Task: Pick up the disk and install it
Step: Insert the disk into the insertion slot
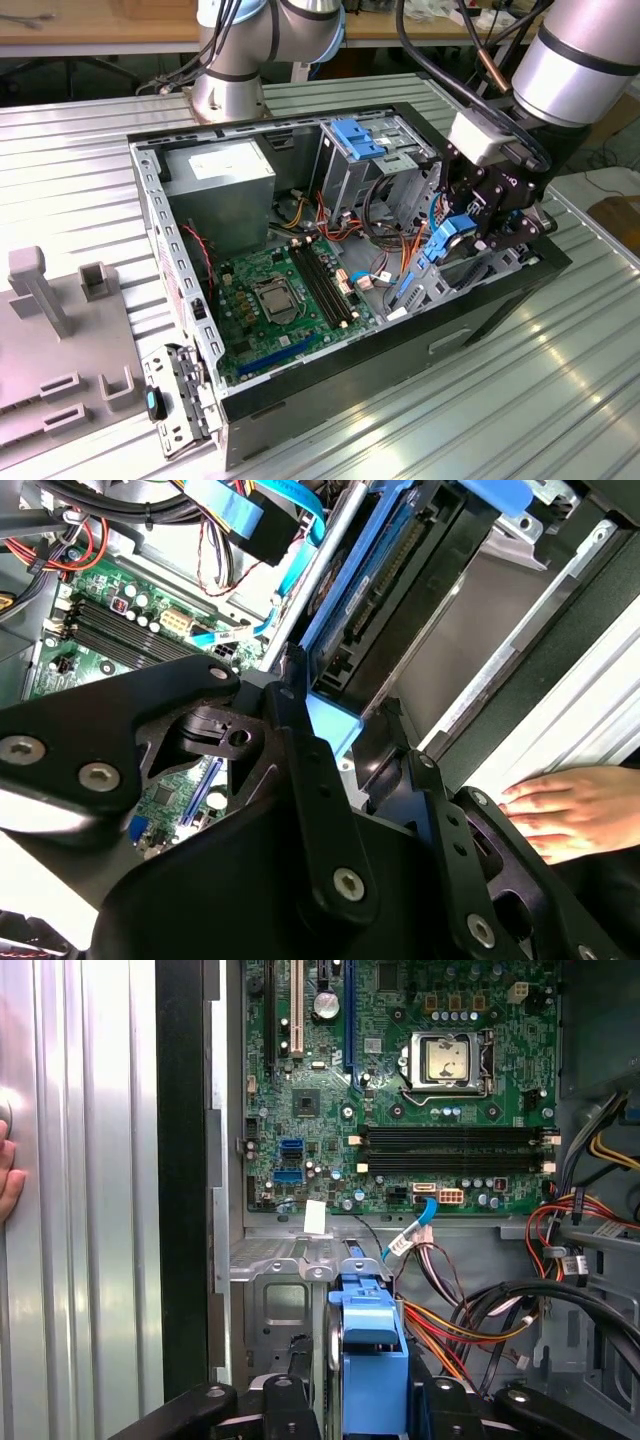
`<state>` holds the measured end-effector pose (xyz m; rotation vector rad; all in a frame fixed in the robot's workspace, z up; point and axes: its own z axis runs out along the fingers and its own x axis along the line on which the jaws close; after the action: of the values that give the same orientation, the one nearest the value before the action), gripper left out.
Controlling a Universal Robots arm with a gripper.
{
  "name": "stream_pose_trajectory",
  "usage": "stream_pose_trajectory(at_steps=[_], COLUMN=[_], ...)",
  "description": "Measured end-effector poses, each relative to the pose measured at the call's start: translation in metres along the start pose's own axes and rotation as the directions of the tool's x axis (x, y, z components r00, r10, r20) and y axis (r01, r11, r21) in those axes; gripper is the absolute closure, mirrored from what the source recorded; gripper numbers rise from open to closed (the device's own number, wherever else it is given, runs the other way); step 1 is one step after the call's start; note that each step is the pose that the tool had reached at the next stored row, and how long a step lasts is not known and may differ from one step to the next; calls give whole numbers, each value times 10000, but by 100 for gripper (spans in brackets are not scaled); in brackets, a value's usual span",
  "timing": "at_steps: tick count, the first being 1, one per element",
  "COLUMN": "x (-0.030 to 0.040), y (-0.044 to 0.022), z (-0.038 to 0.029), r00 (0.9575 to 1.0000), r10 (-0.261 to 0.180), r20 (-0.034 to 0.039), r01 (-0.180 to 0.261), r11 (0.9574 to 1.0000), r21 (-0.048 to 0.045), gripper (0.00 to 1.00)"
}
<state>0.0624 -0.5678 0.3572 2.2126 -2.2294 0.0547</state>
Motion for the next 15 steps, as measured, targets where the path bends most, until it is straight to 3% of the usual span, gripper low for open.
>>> stream_pose_trajectory(at_steps=[3, 6, 14, 15], x=[0, 1, 1, 1], y=[0, 0, -16, -40], z=[1, 0, 1, 2], r00=[10000, 9998, 9998, 9998], r10=[1, 6, 6, 5], r20=[13, 209, 213, 213], r01=[-1, -5, -6, -5], r11=[10000, 10000, 10000, 10000], r21=[0, -5, -6, -6], gripper=[56, 56, 56, 64])
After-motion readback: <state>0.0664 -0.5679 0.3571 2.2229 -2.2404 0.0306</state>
